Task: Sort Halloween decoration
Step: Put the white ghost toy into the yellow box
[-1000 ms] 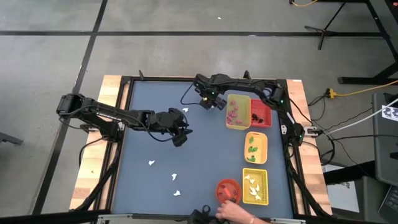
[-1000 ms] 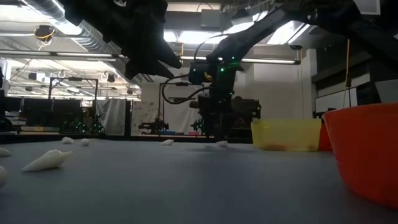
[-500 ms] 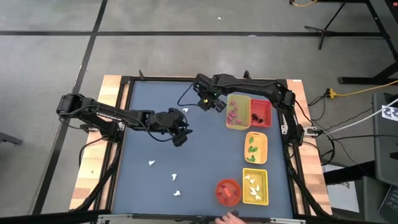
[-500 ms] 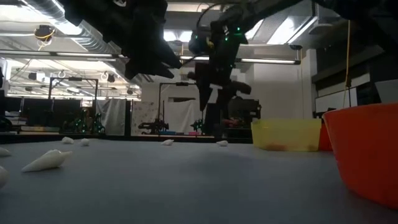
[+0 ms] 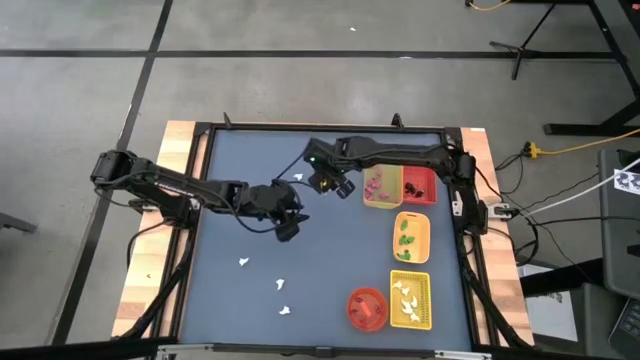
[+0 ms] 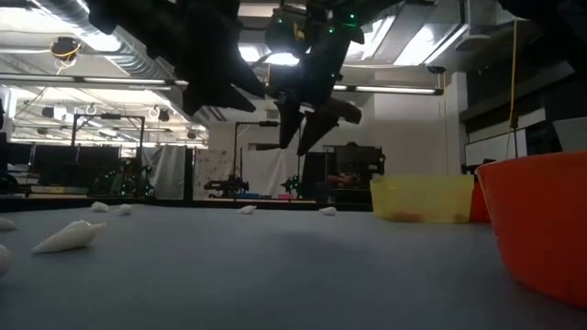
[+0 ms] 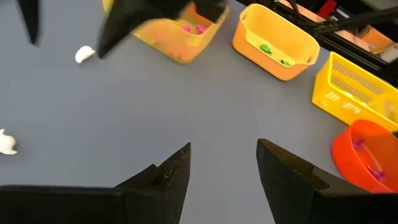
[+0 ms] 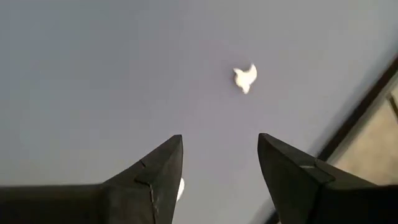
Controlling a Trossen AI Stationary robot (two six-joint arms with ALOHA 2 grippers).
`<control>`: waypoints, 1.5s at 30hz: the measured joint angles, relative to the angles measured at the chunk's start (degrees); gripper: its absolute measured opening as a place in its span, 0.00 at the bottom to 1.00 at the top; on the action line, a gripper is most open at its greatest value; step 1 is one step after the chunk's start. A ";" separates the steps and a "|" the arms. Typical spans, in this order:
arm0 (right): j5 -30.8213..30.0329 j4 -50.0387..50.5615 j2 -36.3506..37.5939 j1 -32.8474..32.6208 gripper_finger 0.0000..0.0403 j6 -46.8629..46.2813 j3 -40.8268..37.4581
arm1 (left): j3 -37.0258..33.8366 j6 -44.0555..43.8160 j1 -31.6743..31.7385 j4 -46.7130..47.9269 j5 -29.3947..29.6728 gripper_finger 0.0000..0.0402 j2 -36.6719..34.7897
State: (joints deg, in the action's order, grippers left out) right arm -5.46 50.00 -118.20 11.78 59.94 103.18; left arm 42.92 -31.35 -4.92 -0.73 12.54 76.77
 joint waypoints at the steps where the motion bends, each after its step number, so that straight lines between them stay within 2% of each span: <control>1: -1.21 0.11 0.34 -0.31 0.52 -0.02 0.00 | 0.00 0.00 -0.43 0.00 0.01 0.42 0.00; 5: -3.06 1.15 1.39 -0.37 0.52 -0.23 0.02 | 0.00 -0.04 -1.87 0.02 0.02 0.42 0.00; 13: -0.98 3.75 1.22 3.90 0.52 -5.17 0.00 | 0.00 -1.17 -3.44 0.00 1.67 0.42 0.00; 16: 2.63 8.02 1.05 7.05 0.52 -8.40 -0.59 | 0.00 -1.31 -3.44 0.00 1.75 0.42 0.00; 20: 9.16 6.30 0.99 10.98 0.52 -11.67 -2.53 | 0.00 -1.25 -3.44 0.00 1.81 0.42 0.00; 23: 11.56 1.23 0.99 12.53 0.52 -12.24 -5.22 | 0.00 -1.17 -3.42 0.00 1.85 0.42 0.00; 36: 10.50 -11.63 0.99 13.07 0.52 -12.14 -17.00 | 0.00 -1.09 -3.38 0.00 3.53 0.42 0.00; 45: 10.44 -17.13 0.99 13.43 0.52 -12.13 -21.24 | 0.00 -1.08 -3.38 -0.02 3.60 0.42 0.00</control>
State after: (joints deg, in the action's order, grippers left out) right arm 4.98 32.88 -117.21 25.21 47.81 81.94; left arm 42.92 -32.44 -8.29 -0.75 16.14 76.77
